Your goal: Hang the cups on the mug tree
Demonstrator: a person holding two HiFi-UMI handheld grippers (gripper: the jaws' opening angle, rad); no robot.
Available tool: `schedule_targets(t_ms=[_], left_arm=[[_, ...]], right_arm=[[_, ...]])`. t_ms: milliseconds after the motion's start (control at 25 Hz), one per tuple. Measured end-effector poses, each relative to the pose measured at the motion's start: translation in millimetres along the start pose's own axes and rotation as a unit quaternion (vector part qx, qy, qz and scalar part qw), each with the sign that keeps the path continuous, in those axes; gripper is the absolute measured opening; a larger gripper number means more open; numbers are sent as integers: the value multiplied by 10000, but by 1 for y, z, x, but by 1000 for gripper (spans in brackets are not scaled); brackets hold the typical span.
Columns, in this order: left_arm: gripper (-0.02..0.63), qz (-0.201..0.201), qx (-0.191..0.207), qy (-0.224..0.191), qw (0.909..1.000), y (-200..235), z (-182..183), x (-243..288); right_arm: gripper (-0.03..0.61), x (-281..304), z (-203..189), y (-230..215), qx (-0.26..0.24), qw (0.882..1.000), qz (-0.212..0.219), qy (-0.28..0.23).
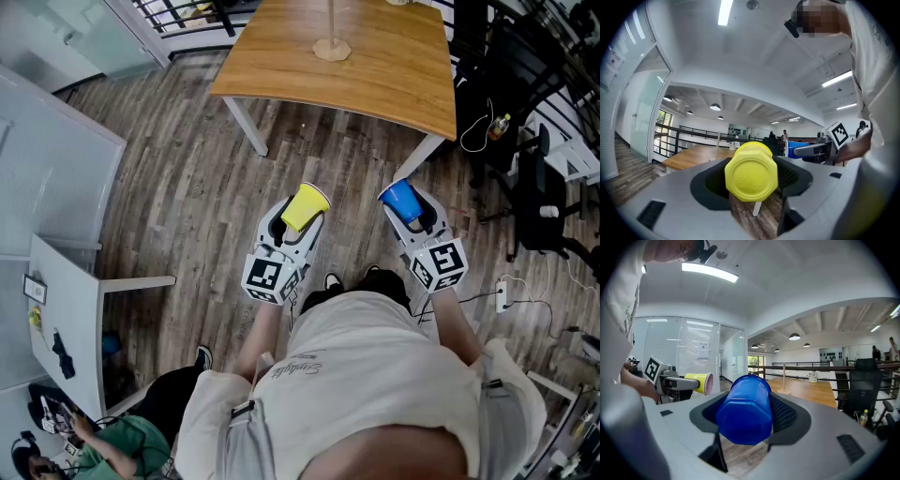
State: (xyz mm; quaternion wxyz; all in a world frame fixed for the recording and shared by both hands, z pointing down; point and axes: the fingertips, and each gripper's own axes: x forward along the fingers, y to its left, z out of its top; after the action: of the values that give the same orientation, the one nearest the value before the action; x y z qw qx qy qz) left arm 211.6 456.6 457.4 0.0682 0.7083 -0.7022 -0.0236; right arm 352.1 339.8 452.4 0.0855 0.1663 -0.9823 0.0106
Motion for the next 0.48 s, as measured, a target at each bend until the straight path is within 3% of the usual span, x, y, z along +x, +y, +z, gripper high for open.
schedule_targets(t_ms=[480], left_arm=[[273, 115, -111, 170, 9997, 13, -5, 10]], right_arm=[[258, 3, 0, -12, -80, 9999, -82, 89]])
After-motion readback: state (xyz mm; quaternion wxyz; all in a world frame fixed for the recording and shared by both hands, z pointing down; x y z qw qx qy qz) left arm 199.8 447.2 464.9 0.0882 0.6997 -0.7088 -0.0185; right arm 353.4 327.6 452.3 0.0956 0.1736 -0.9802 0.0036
